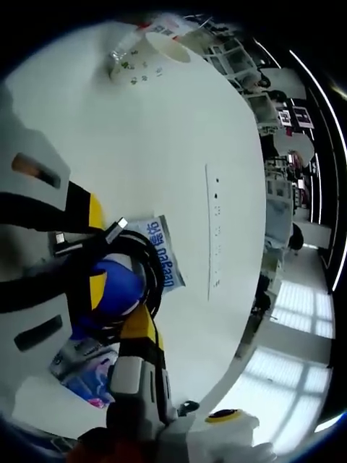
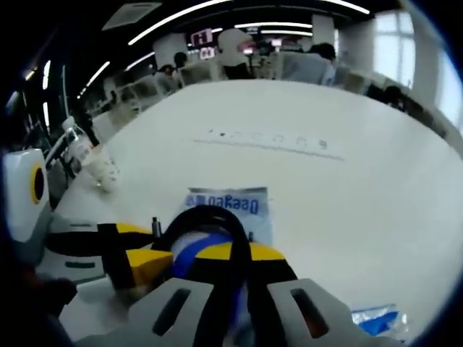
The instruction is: Arrange the tabletop items into an orderly group along one side of the table until the central work area is clear of visible clutter.
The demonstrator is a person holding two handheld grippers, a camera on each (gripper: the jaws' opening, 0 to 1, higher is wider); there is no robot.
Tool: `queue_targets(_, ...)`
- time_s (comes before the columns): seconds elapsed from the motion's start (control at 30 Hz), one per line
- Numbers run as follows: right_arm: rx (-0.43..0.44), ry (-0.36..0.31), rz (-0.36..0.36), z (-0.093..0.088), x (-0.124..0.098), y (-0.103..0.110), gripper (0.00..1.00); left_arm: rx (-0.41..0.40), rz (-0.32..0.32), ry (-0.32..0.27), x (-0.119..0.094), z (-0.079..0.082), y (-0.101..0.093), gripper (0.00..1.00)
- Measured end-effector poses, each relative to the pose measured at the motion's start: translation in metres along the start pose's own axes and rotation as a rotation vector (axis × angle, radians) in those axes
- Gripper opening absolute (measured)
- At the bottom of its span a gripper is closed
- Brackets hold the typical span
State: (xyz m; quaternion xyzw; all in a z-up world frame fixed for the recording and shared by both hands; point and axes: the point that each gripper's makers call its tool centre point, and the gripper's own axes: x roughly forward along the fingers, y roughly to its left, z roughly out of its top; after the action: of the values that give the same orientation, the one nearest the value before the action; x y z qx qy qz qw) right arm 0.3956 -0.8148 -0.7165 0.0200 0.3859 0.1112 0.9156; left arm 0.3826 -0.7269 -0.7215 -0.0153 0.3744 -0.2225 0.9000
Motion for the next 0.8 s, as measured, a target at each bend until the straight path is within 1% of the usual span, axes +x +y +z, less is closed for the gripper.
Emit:
queue_targets(0.2,0.001,-0.025,0.010,0.004,-0.005,0.011,0.01,0.002,0.000,-0.010,-0.010,0.001,0.006,0.16)
queue_targets(0.27,0.001,-0.028,0.019,0.004,-0.007,0.016,0.01,-0.016,0.003,-0.010,-0.013,0.000,0.009,0.16)
queue_targets(0.47,-0.012,-0.035,0.038,0.006,-0.012,0.030,0.01,-0.033,0.011,-0.012,-0.024,-0.003,0.018,0.14)
queue_targets(0.63,-0.017,-0.034,0.056,0.003,-0.016,0.041,0.01,-0.045,0.018,-0.018,-0.035,-0.006,0.026,0.12)
queue_targets(0.73,-0.015,-0.037,0.065,0.002,-0.020,0.049,0.01,-0.096,0.029,-0.028,-0.043,-0.008,0.030,0.11)
queue_targets(0.8,-0.015,-0.039,0.066,0.001,-0.022,0.053,0.01,-0.095,0.028,-0.030,-0.048,-0.009,0.032,0.11)
